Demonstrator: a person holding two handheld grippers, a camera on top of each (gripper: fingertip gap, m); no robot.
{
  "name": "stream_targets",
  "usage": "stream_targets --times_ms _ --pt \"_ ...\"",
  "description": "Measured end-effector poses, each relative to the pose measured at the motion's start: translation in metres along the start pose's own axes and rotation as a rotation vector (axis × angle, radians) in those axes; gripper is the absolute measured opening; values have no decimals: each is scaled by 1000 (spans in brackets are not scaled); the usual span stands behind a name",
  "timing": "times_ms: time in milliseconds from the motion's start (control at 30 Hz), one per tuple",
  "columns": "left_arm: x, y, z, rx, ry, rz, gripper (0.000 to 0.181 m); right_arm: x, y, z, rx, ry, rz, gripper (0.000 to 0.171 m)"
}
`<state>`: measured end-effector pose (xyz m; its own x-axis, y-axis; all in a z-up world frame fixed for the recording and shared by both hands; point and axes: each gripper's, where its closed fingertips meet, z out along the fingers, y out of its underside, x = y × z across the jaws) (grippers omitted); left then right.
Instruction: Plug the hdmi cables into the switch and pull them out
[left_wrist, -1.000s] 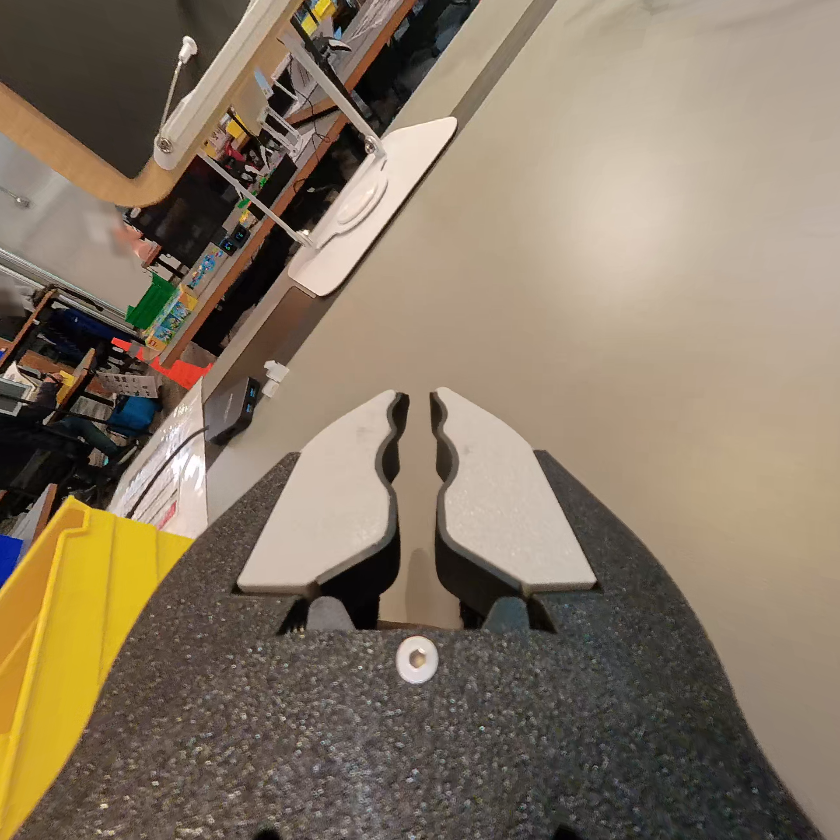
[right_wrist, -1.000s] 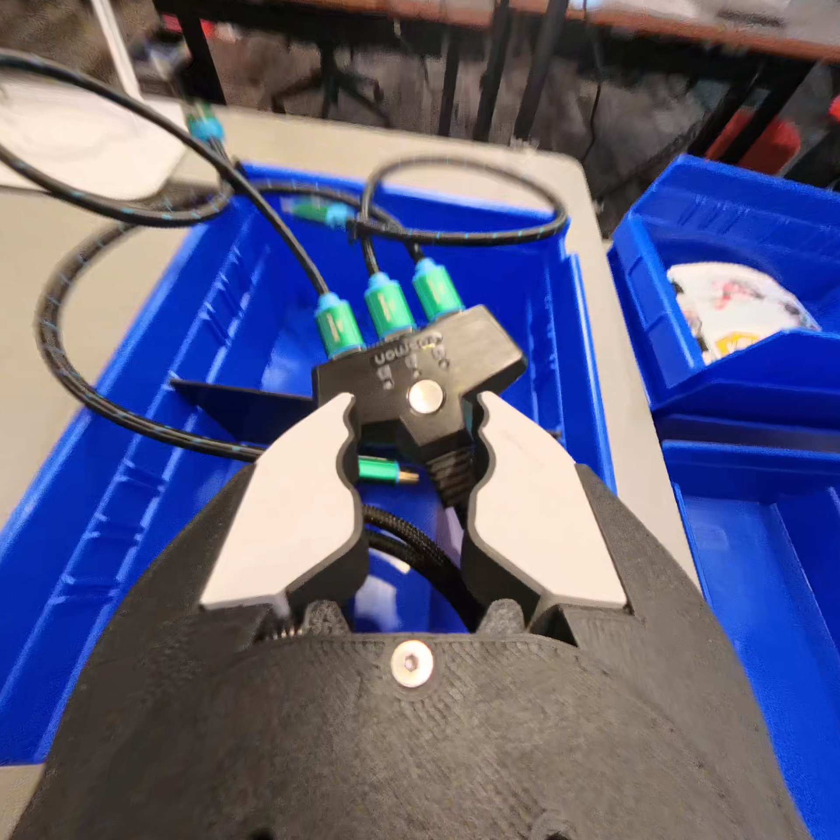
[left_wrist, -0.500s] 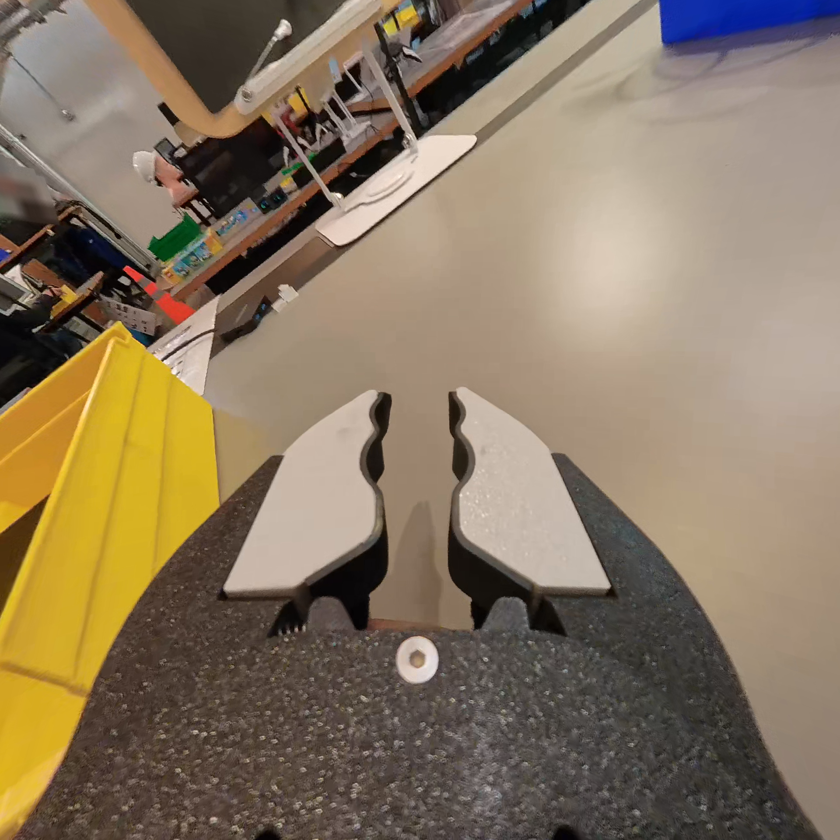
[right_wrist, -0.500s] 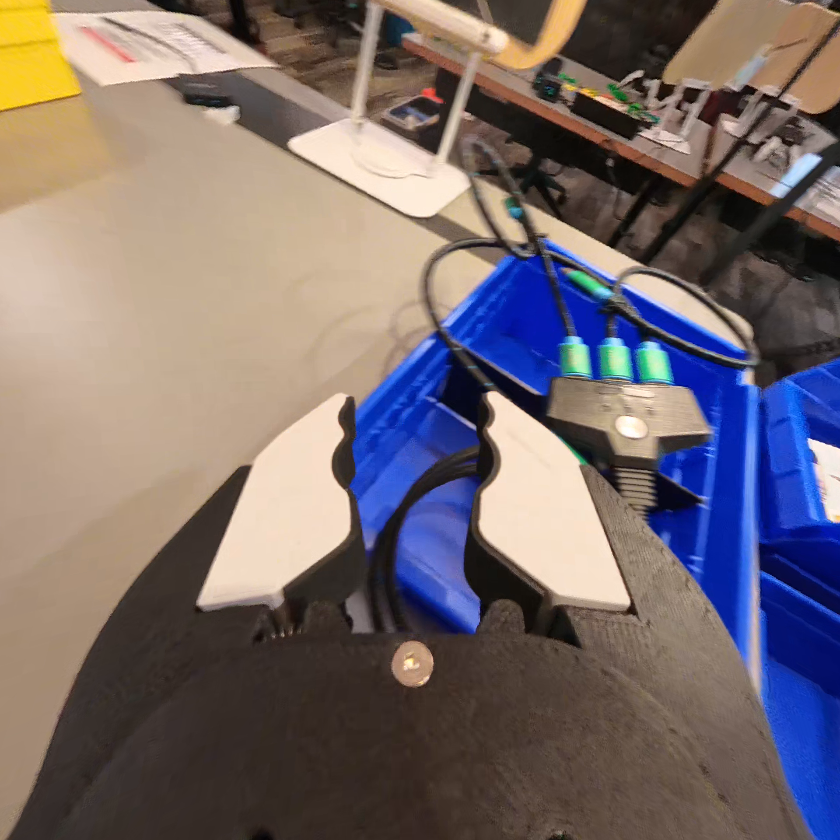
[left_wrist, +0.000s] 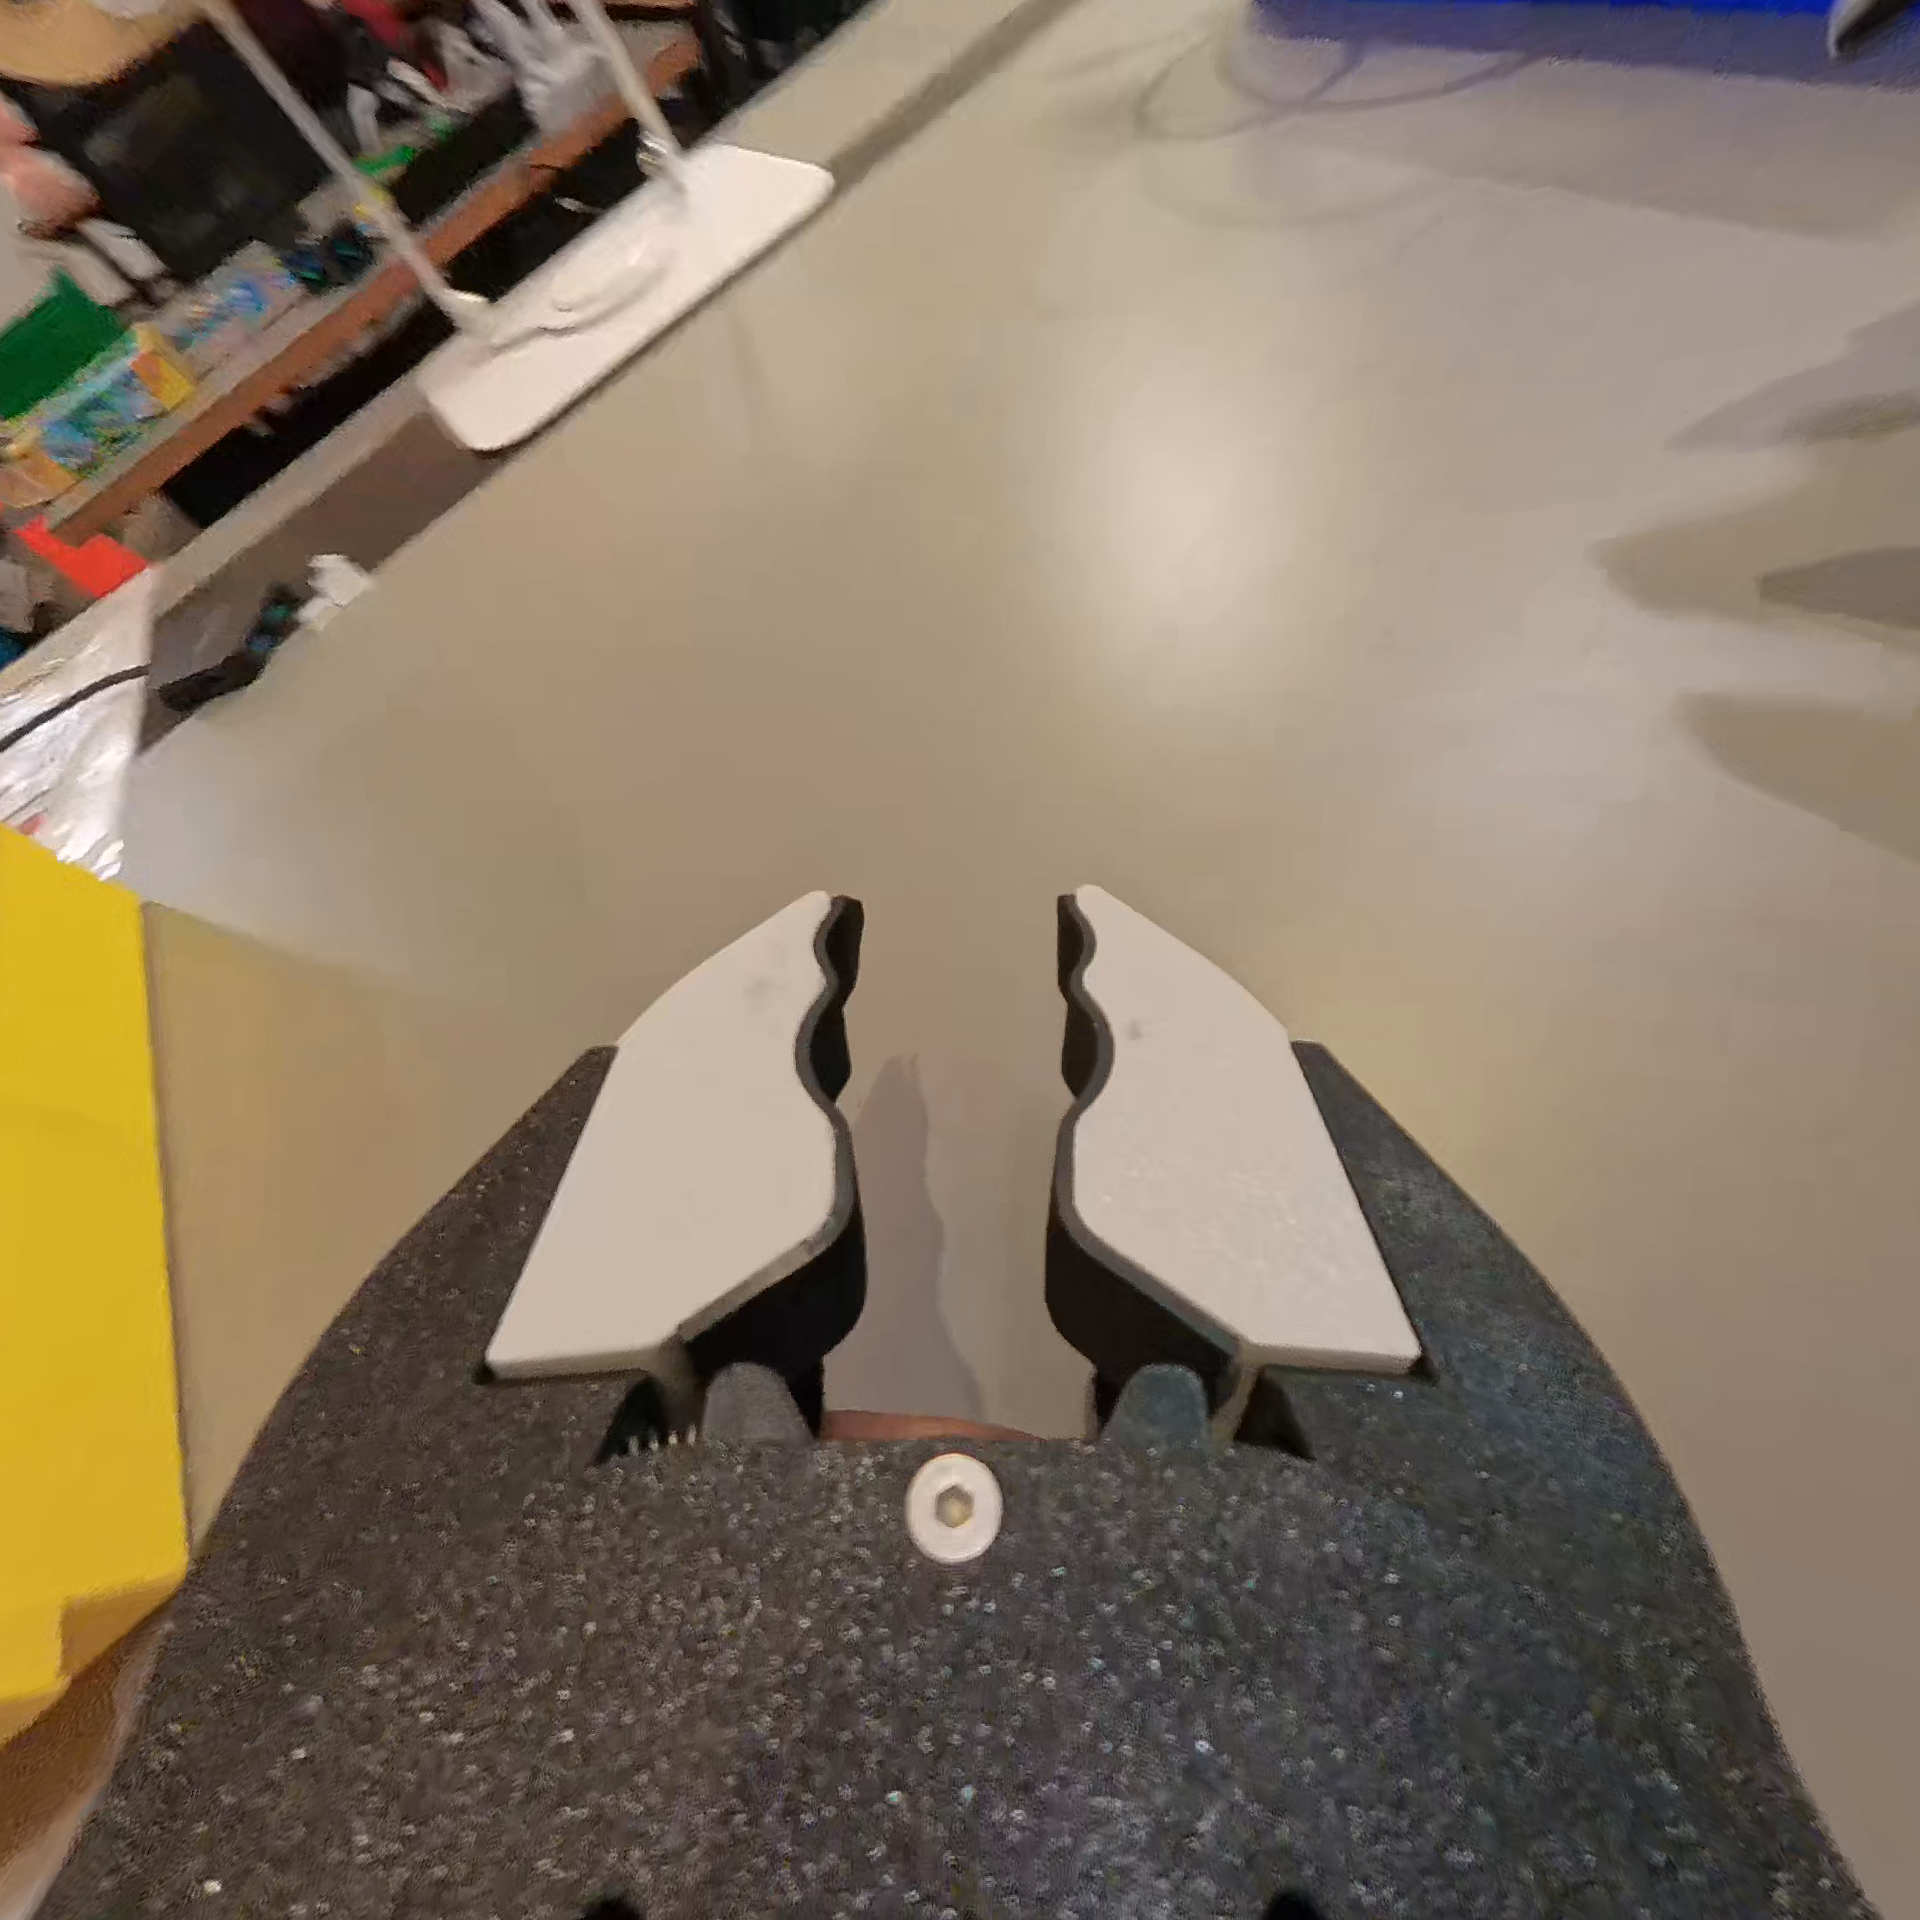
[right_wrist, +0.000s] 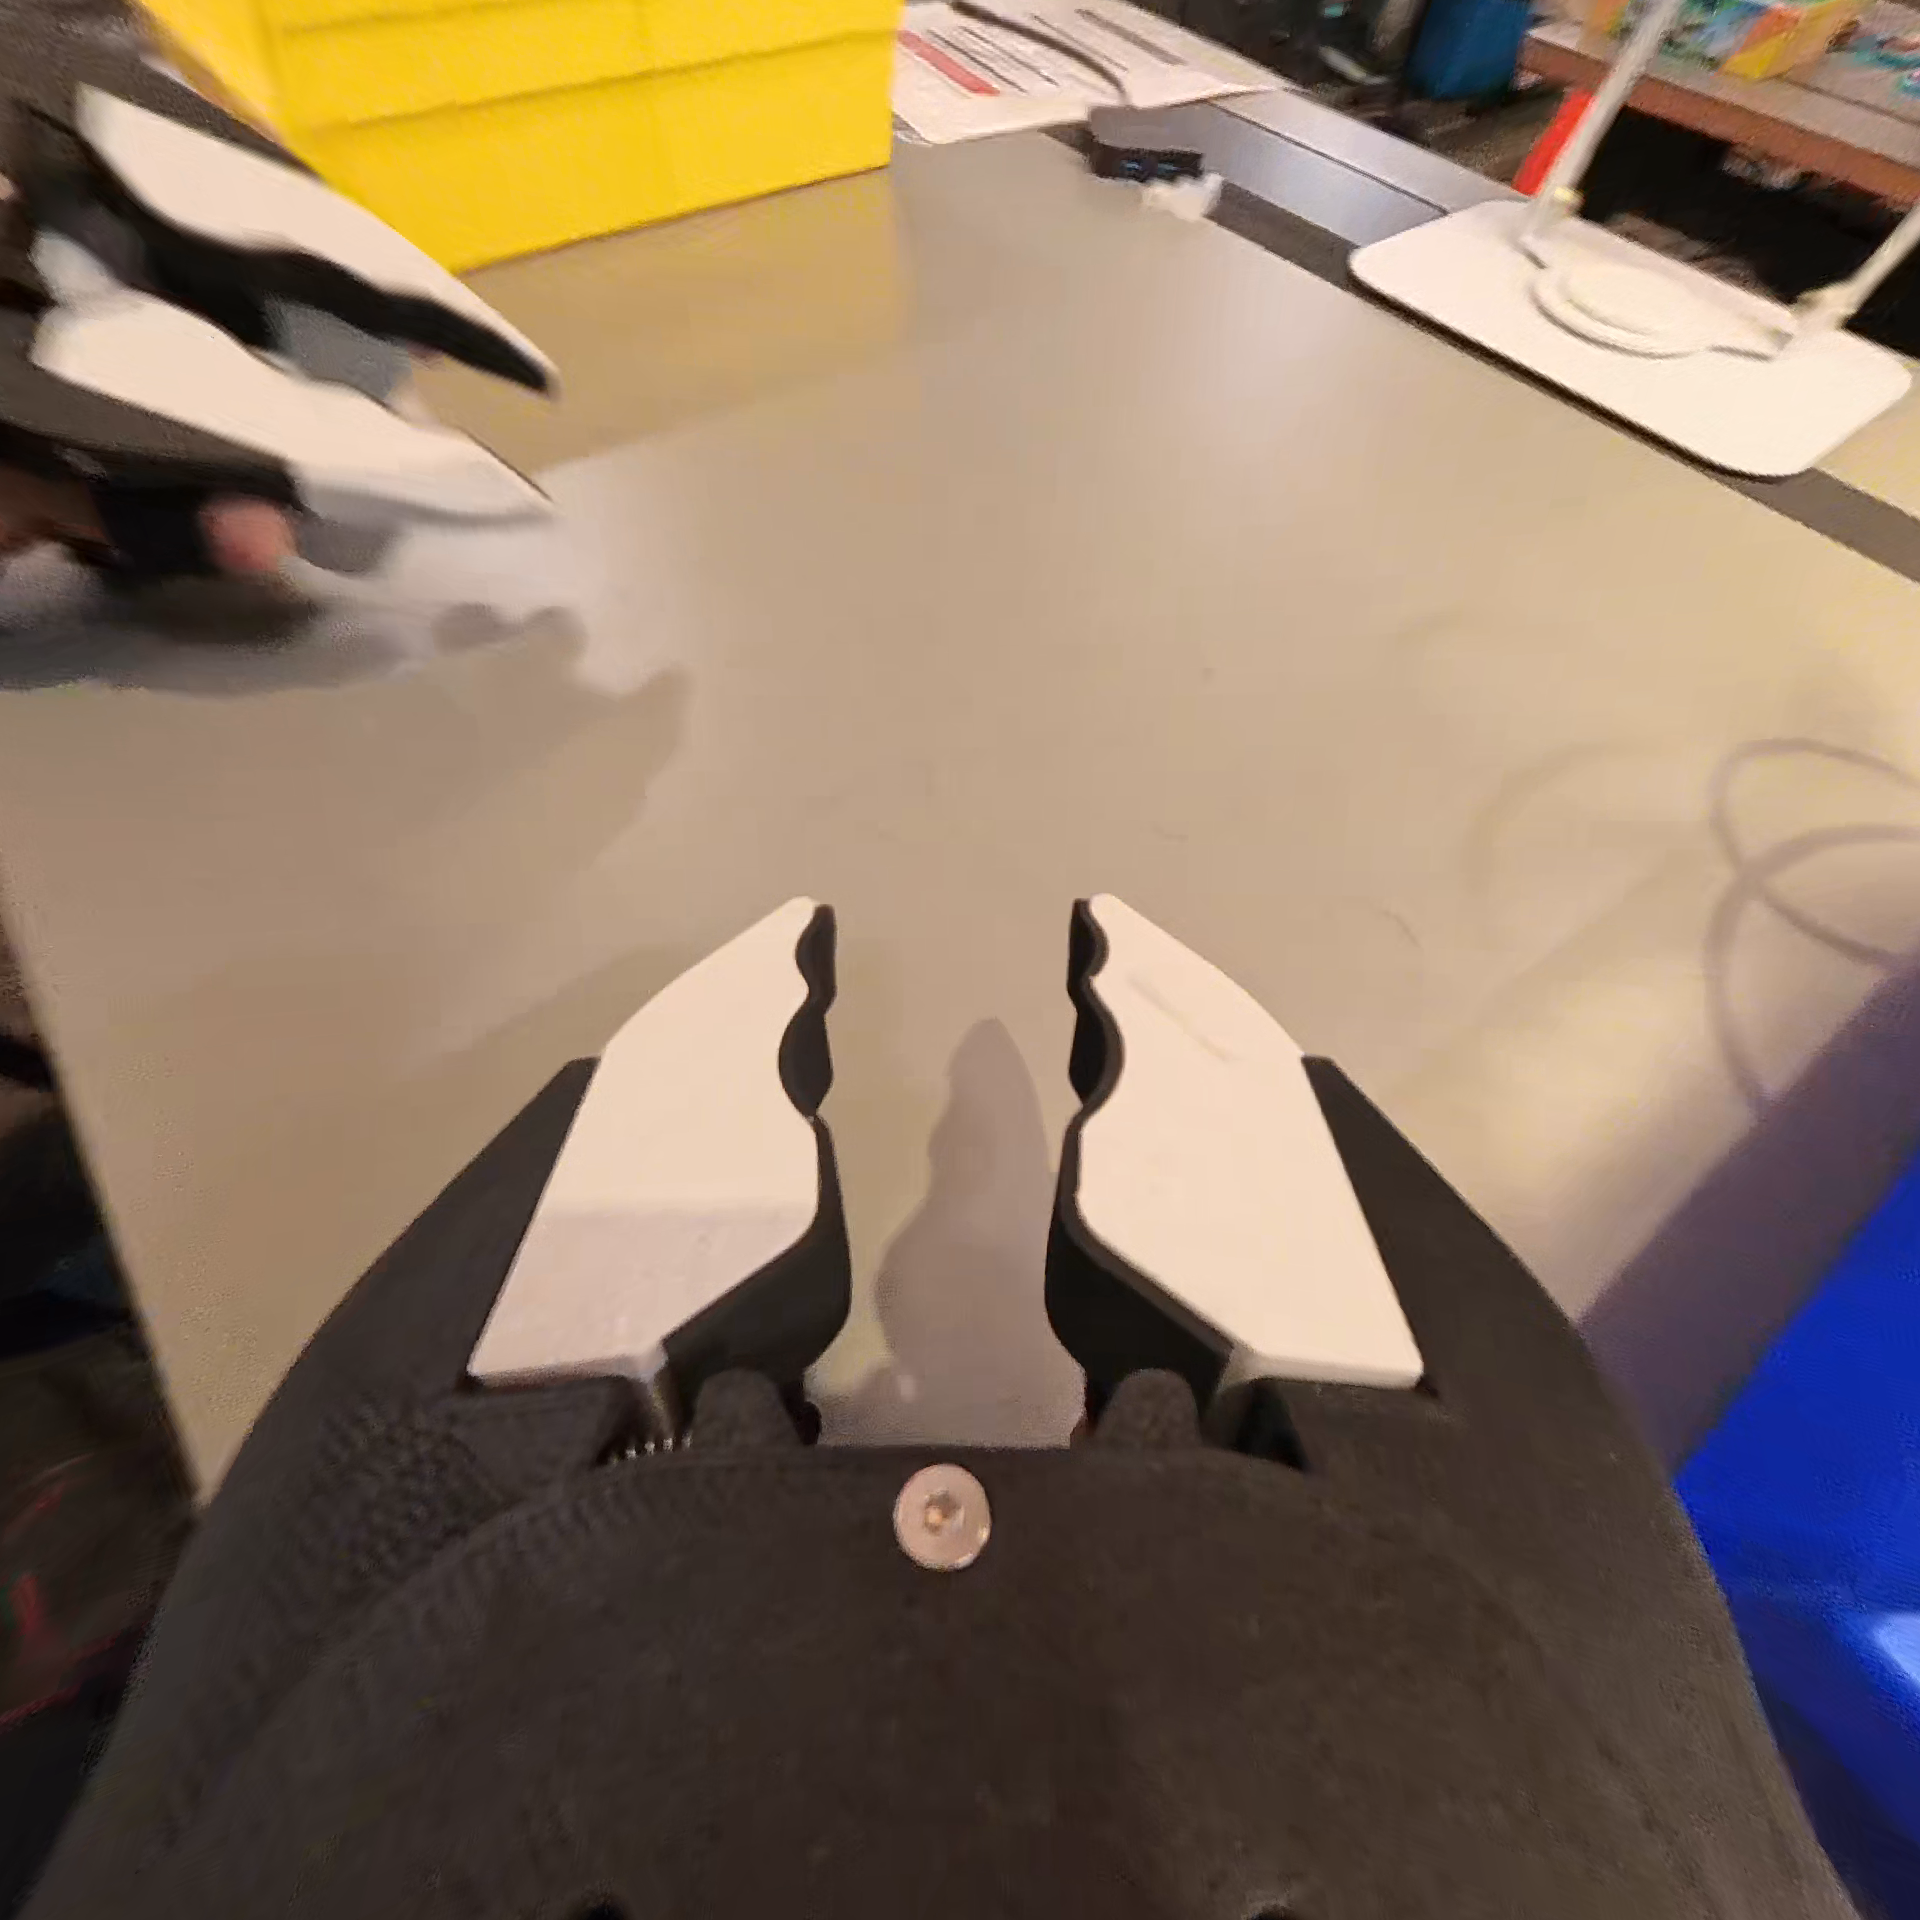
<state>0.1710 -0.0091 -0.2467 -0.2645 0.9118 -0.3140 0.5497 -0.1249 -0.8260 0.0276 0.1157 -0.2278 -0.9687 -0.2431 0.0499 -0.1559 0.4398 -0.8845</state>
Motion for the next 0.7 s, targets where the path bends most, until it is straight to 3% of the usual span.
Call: stream_targets --times_ms 33,133,233,300,400,500,567,633,667,700 --pt "-10 -2 -6 31 -53 -35 39 5 5 2 -4 48 -7 45" --pt "-61 1 -40 131 -302 -149 43 37 9 -18 46 282 -24 50" --pt "-126 16 -94 162 -610 -183 52 84 -1 -74 162 562 0 50" --pt "-156 25 -115 157 -705 -206 55 114 -1 -105 173 683 40 51" --pt "-185 46 -104 67 -673 -286 62 144 16 -111 31 710 95 62" --pt "-205 72 -81 -62 -645 -324 59 156 28 -99 -72 673 113 62" --pt "-211 81 -69 -88 -628 -326 38 155 28 -90 -91 641 104 52" --pt "-206 82 -60 -69 -571 -296 9 152 27 -84 -108 617 69 32" --pt "-204 82 -59 -59 -564 -297 5 150 27 -81 -119 601 49 18" --pt "-202 81 -60 -51 -554 -287 5 150 26 -78 -127 603 22 18"
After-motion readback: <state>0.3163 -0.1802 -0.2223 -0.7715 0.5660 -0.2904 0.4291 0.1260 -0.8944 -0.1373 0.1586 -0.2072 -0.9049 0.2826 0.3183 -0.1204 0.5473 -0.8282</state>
